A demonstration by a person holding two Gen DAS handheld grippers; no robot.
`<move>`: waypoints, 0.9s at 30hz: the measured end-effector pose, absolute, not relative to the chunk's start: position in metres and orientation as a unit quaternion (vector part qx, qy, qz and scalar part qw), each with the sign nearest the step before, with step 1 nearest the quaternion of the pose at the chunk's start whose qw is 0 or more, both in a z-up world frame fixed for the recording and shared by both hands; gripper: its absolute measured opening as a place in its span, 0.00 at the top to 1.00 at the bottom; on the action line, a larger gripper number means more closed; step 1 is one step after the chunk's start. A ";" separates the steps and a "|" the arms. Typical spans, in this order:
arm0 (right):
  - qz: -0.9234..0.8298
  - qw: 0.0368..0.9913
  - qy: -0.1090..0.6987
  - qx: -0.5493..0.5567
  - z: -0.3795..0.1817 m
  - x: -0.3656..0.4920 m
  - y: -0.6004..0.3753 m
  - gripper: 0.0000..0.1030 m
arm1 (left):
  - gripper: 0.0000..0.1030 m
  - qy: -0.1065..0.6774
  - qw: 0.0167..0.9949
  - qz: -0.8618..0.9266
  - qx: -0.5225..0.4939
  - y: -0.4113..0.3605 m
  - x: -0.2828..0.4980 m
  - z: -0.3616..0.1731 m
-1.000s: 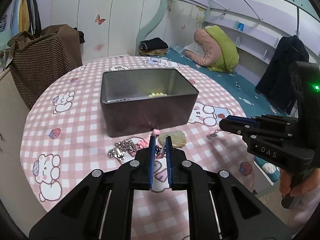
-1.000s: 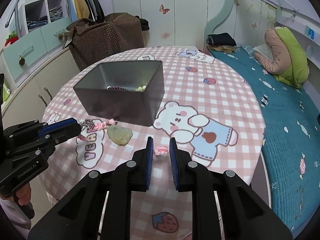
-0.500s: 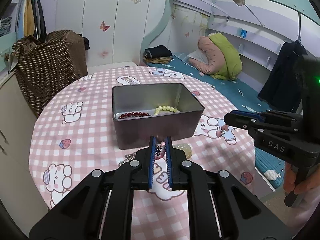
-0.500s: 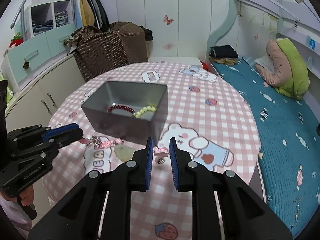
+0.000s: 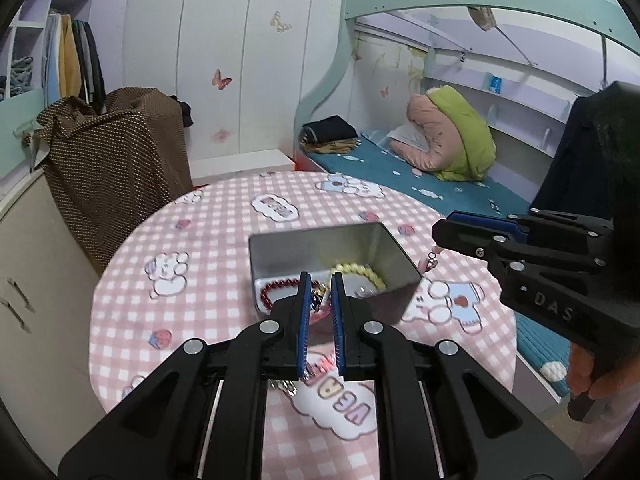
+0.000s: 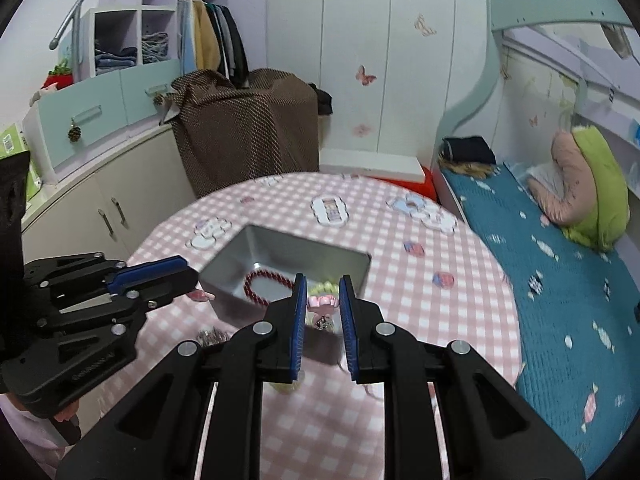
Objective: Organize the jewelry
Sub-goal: 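Lift both pink charms and carry them over the tin box, then lower both tools into the tin box and open them to drop the charms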
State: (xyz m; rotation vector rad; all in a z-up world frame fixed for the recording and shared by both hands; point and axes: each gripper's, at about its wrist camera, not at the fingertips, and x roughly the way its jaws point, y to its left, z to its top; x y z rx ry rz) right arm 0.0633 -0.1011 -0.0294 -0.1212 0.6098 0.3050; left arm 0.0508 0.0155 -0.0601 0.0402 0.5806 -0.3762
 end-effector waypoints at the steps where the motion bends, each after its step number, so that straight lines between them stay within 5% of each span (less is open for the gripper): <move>1: 0.152 0.941 0.297 -0.059 -0.028 0.064 -0.099 0.84 | 0.90 0.283 0.941 -0.183 0.018 0.016 0.053 -0.058; 27: 0.168 0.921 0.351 -0.032 -0.064 0.130 -0.092 0.84 | 0.90 0.312 0.933 -0.176 0.003 0.008 0.122 -0.075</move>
